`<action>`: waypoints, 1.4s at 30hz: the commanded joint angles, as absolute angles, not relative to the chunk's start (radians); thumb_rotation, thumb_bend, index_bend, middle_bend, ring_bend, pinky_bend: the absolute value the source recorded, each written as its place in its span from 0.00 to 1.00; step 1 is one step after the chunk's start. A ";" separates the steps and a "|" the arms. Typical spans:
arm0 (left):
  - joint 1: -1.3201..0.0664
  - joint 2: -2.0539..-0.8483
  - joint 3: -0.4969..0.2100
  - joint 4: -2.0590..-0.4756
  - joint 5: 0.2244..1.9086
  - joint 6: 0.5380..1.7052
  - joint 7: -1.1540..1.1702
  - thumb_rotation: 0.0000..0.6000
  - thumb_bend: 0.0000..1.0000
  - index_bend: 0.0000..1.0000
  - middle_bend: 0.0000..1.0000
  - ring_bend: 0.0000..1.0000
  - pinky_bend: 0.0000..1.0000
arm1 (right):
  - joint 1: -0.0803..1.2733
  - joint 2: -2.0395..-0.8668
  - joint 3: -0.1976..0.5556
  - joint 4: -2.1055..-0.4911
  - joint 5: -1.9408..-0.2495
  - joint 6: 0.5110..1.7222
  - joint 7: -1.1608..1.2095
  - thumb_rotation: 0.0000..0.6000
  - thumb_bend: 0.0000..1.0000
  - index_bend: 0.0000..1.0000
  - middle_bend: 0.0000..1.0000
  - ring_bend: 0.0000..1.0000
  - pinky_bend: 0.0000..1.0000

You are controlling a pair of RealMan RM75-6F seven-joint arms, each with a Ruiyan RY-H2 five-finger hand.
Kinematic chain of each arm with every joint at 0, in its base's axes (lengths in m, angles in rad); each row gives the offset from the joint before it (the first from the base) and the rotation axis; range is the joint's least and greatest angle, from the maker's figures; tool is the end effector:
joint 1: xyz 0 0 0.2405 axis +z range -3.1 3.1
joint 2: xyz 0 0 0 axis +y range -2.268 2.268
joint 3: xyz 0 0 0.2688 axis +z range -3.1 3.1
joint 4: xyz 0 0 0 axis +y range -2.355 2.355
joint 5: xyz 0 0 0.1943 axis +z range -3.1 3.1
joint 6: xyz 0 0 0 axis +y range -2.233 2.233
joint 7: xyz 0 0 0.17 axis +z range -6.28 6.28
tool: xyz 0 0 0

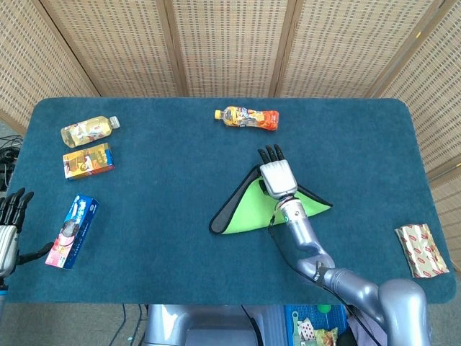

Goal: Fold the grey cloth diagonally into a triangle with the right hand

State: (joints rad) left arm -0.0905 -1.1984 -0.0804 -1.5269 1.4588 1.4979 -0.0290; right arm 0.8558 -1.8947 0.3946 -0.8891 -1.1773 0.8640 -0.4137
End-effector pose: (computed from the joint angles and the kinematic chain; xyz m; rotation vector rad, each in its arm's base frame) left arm -0.3280 0.2150 0.1702 -1.3123 -0.9046 -0.9368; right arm -0.1375 -0.4469 -0.0546 1.7317 -0.7444 0.8516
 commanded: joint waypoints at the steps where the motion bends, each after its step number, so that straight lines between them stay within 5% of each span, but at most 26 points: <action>1: -0.091 -1.199 -0.081 -1.526 1.456 1.494 -0.029 1.00 0.15 0.00 0.00 0.00 0.00 | 0.869 -1.902 0.397 -0.864 -1.166 0.853 -0.406 1.00 0.54 0.64 0.14 0.00 0.00; 42: -0.097 -1.200 -0.076 -1.528 1.457 1.488 -0.024 1.00 0.15 0.00 0.00 0.00 0.00 | 0.917 -1.916 0.361 -0.721 -1.101 0.825 -0.358 1.00 0.54 0.64 0.14 0.00 0.00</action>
